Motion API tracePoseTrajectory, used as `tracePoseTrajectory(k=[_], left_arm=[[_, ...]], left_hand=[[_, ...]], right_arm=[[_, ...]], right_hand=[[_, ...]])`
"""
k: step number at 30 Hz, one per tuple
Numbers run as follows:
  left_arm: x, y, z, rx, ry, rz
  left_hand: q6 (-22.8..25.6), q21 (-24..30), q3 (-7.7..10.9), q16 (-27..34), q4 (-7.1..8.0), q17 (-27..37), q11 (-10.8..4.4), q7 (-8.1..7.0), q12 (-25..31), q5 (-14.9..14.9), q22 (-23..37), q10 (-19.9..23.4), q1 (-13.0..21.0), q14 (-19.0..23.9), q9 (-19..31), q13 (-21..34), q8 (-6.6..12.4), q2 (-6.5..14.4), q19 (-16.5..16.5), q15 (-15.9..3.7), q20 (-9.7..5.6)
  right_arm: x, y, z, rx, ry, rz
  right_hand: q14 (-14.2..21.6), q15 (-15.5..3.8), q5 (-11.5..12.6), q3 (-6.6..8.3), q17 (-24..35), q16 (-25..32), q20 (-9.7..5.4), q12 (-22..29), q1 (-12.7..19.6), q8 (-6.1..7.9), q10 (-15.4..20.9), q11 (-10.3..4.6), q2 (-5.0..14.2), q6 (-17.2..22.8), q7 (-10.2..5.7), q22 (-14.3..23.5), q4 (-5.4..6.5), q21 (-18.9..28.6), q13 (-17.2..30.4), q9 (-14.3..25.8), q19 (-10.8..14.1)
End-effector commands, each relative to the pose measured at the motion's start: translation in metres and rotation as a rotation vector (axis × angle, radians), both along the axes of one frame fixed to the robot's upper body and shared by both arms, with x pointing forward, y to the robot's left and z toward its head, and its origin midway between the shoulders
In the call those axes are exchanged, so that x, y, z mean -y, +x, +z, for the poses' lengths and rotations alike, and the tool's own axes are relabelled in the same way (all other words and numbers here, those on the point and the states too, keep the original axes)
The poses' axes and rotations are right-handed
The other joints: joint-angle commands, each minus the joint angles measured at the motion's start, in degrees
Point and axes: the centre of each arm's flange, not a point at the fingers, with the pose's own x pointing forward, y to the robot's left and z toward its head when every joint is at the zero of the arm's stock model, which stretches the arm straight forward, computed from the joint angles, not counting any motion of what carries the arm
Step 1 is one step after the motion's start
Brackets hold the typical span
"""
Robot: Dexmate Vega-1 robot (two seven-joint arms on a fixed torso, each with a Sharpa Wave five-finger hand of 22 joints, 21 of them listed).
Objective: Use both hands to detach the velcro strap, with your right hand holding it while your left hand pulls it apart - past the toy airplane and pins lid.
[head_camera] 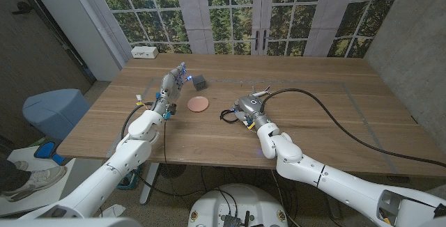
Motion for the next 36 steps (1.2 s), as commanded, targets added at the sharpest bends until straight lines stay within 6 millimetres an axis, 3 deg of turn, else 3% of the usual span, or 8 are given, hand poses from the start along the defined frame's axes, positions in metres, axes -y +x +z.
tracePoseTrajectory(k=[1,11,21,26,36], left_arm=[[0.004,-0.004,0.000,0.000,0.012,0.001],[0.011,-0.007,0.002,-0.005,0.037,-0.007],[0.017,-0.011,0.006,-0.024,0.109,-0.008],[0.020,-0.014,0.009,-0.027,0.159,-0.009],[0.025,-0.020,0.015,-0.022,0.257,-0.014]], left_hand=[[0.04,-0.47,-0.12,-0.34,-1.39,-0.07,0.04,-0.65,0.17,-0.30,0.10,-0.05,0.38,0.10,0.11,0.16,0.07,1.70,0.00,-1.55,-0.43],[-0.09,-1.24,-0.50,-0.23,-3.48,-0.18,0.42,-0.60,0.33,-0.69,0.06,0.38,1.21,0.86,0.12,0.17,0.07,0.52,0.58,-0.96,-0.05],[-0.37,-2.41,-0.80,0.50,-7.86,-0.06,0.79,-0.97,0.61,-1.45,0.16,1.54,3.43,4.74,0.16,0.27,0.16,-1.01,4.02,1.97,2.74],[-0.63,-3.01,-0.60,0.72,-9.39,0.03,0.90,-1.19,1.01,-1.66,0.22,2.94,5.08,6.42,0.20,0.34,0.40,-1.91,5.21,2.34,3.32],[3.67,-4.33,-0.45,0.44,-10.04,0.14,0.59,0.11,1.41,-1.83,0.34,5.10,8.68,7.56,0.35,0.50,2.18,-3.88,6.69,2.38,3.94]], right_arm=[[0.011,-0.007,0.005,0.140,0.179,0.037],[0.019,-0.011,0.010,0.256,0.344,0.053],[0.023,-0.015,0.015,0.368,0.500,0.051],[0.023,-0.015,0.018,0.404,0.538,0.038],[0.018,-0.014,0.025,0.448,0.587,-0.008]], right_hand=[[0.74,-10.04,0.09,-0.07,0.30,-0.26,0.15,0.44,0.27,-0.17,1.01,-0.34,0.45,-0.01,0.14,0.34,0.36,0.03,0.90,-0.03,0.16],[1.82,-10.00,0.05,-0.09,0.71,-0.24,0.42,0.83,0.40,-0.08,0.97,-0.22,0.64,0.16,0.54,0.35,0.47,0.21,1.75,0.08,0.56],[2.91,-9.79,0.02,-0.20,1.08,-0.23,0.71,1.10,0.22,-0.06,1.07,0.13,0.66,0.19,0.91,0.36,0.64,0.33,2.32,0.13,0.76],[3.60,-9.85,0.06,-0.24,1.34,-0.07,0.86,1.05,0.30,0.08,1.77,0.41,0.55,0.62,1.33,0.36,0.54,0.37,1.85,0.12,0.81],[4.43,-9.53,0.15,-0.38,1.61,-0.14,1.15,1.06,0.06,0.07,1.97,0.83,0.24,0.76,1.87,0.38,0.61,0.40,1.83,0.07,0.74]])
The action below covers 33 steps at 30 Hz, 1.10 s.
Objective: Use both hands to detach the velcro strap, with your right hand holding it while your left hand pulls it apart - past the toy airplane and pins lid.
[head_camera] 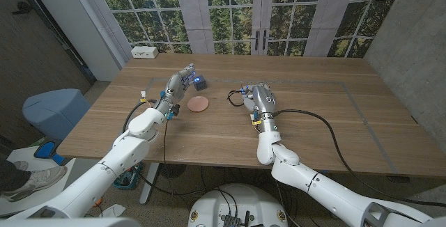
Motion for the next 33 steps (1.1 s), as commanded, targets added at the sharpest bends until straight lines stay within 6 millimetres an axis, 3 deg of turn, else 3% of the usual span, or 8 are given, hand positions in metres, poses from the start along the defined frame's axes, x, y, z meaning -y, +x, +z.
tracePoseTrajectory(k=[1,13,19,33], left_arm=[[0.006,-0.006,0.007,0.001,0.116,-0.009],[0.018,-0.013,0.015,0.026,0.220,0.001],[0.022,-0.016,0.015,0.028,0.224,0.019],[0.037,-0.015,0.017,0.025,0.246,0.043]], left_hand=[[3.11,-0.94,0.07,-0.03,-0.46,0.26,-0.19,0.60,0.43,-0.04,0.34,1.45,2.35,1.07,0.38,0.21,1.28,-0.91,0.69,0.48,0.35],[6.24,-2.57,-0.70,0.87,-0.44,0.46,-0.64,1.89,1.58,-0.11,0.51,6.21,6.89,5.66,0.67,0.54,1.94,-4.28,2.49,0.90,2.79],[9.62,-3.67,-1.51,1.54,-0.26,0.65,-0.20,3.11,1.93,-0.19,0.64,8.35,9.55,8.84,0.85,0.76,3.12,-6.71,2.81,-0.09,2.98],[12.35,-4.27,-2.42,2.31,0.03,0.84,0.24,3.90,2.64,-0.21,0.79,11.99,12.57,12.51,0.98,0.96,3.84,-7.87,4.60,-1.13,2.72]], right_arm=[[-0.003,0.000,0.009,0.059,0.103,-0.051],[-0.011,0.005,0.020,0.078,0.128,-0.089],[-0.013,0.004,0.023,0.097,0.135,-0.080],[-0.023,-0.004,0.034,0.163,0.142,-0.035]], right_hand=[[0.92,-9.23,0.22,-0.17,0.43,-0.01,0.54,0.20,-0.10,0.07,0.88,-0.30,-0.03,0.35,0.74,0.10,0.31,0.40,1.75,0.16,0.09],[1.75,-8.84,0.37,-0.39,1.04,0.25,1.04,0.19,-0.33,0.07,1.12,0.21,-0.23,0.66,1.46,0.14,0.38,0.40,1.68,0.11,-0.16],[2.34,-9.17,0.50,-0.38,1.63,0.68,1.21,0.11,0.07,0.06,1.42,0.46,-0.23,0.81,1.58,0.16,0.13,0.46,1.39,0.08,-0.18],[3.01,-9.12,0.65,-0.34,2.36,0.89,1.41,0.11,0.42,0.02,1.86,0.80,-0.38,1.18,2.22,0.18,-0.03,0.56,1.19,0.02,-0.19]])
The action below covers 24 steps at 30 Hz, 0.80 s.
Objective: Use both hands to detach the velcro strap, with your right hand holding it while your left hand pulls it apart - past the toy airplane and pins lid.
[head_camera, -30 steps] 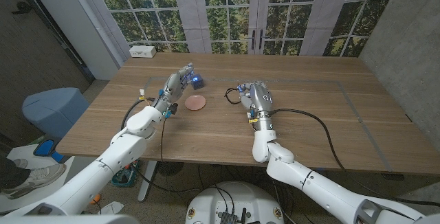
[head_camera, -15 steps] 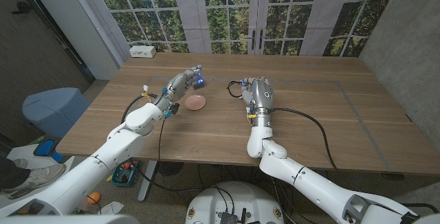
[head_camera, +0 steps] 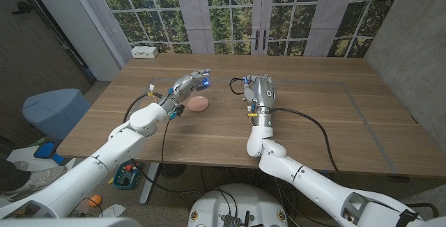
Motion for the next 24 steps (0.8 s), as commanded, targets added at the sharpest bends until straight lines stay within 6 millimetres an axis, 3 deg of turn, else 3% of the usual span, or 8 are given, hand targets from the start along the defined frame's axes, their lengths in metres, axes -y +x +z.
tracePoseTrajectory(k=[1,11,18,24], left_arm=[[0.013,0.000,0.002,0.004,0.019,0.023],[0.028,0.003,0.001,-0.025,-0.001,0.011],[0.038,0.006,0.000,-0.049,-0.011,0.006],[0.042,0.006,0.000,-0.058,-0.012,0.023]], left_hand=[[1.19,-0.32,-0.41,0.47,0.03,0.32,0.03,-0.10,0.44,0.00,0.26,1.37,1.21,1.08,0.16,0.17,0.54,-0.09,0.65,-0.29,0.13],[4.03,-1.61,-1.47,0.65,0.20,0.50,-0.14,-0.68,1.01,0.08,0.38,4.53,3.17,2.62,0.36,0.40,1.52,-0.77,-0.36,-0.64,-0.08],[6.20,-2.39,-2.38,1.06,0.38,0.69,0.66,-0.37,1.57,0.13,0.48,7.11,4.31,4.16,0.61,0.69,2.47,-1.03,-0.80,-0.64,-0.09],[6.36,-2.50,-2.71,1.67,0.40,0.84,0.11,-0.12,2.10,0.26,0.55,8.93,5.33,5.84,0.76,1.02,2.64,-0.75,-0.19,-1.31,-0.21]], right_arm=[[-0.009,-0.005,0.011,0.055,-0.001,0.029],[-0.015,-0.003,0.014,0.065,-0.025,0.038],[-0.019,-0.001,0.015,0.072,-0.046,0.042],[-0.023,0.000,0.019,0.083,-0.051,0.053]], right_hand=[[0.64,-8.71,0.36,-0.13,0.32,0.40,0.19,0.37,0.42,0.19,0.98,-0.19,-0.42,0.31,0.67,0.20,-0.27,0.32,0.07,0.19,0.23],[0.90,-8.68,0.42,-0.07,0.63,0.35,0.33,0.40,0.56,0.19,1.24,-0.13,-0.54,0.63,0.70,0.20,-0.31,0.36,0.00,0.14,0.17],[1.14,-8.65,0.44,-0.02,0.92,0.25,0.43,0.28,0.76,0.27,1.57,0.18,-0.85,1.21,0.66,0.20,-0.41,0.42,-0.38,0.05,0.20],[1.30,-8.82,0.47,0.09,1.13,0.21,0.44,0.31,1.08,0.24,1.71,0.09,-0.99,1.38,0.70,0.20,-0.56,0.45,-0.37,0.00,0.19]])
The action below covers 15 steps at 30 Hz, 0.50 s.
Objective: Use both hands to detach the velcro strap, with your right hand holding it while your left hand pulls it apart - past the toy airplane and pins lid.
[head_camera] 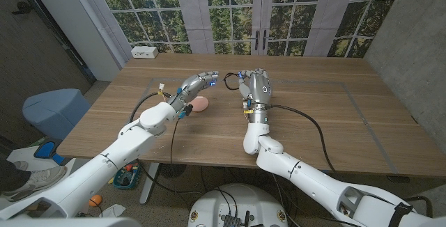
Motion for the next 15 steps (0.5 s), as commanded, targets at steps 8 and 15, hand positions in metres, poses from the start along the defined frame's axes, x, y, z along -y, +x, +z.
tracePoseTrajectory(k=[8,15], left_arm=[[0.0140,0.0039,-0.0002,-0.043,-0.011,0.018],[0.0156,0.0054,0.0003,-0.051,-0.008,0.020]], left_hand=[[1.85,-0.26,-0.46,0.81,0.05,0.49,-1.13,0.38,0.96,0.47,0.38,2.71,2.84,1.82,0.38,0.70,1.05,0.92,1.54,-0.73,-0.60],[3.57,-0.45,-0.35,0.96,0.19,0.67,-1.56,1.11,1.61,0.82,0.45,4.87,4.90,2.15,0.51,1.15,1.83,2.67,2.05,-0.51,-0.41]], right_arm=[[-0.0119,0.0034,0.0102,0.038,-0.023,0.033],[-0.0149,0.0036,0.0140,0.052,-0.033,0.052]], right_hand=[[0.90,-8.92,0.26,0.38,0.60,0.15,0.48,0.33,0.30,0.15,1.17,-0.52,-0.21,0.62,0.07,0.21,-0.27,0.31,0.17,0.08,0.11],[0.92,-8.88,0.26,0.45,0.78,-0.04,0.52,0.29,0.34,0.00,1.17,-0.49,-0.27,0.52,0.08,0.21,-0.19,0.34,0.14,0.04,0.07]])
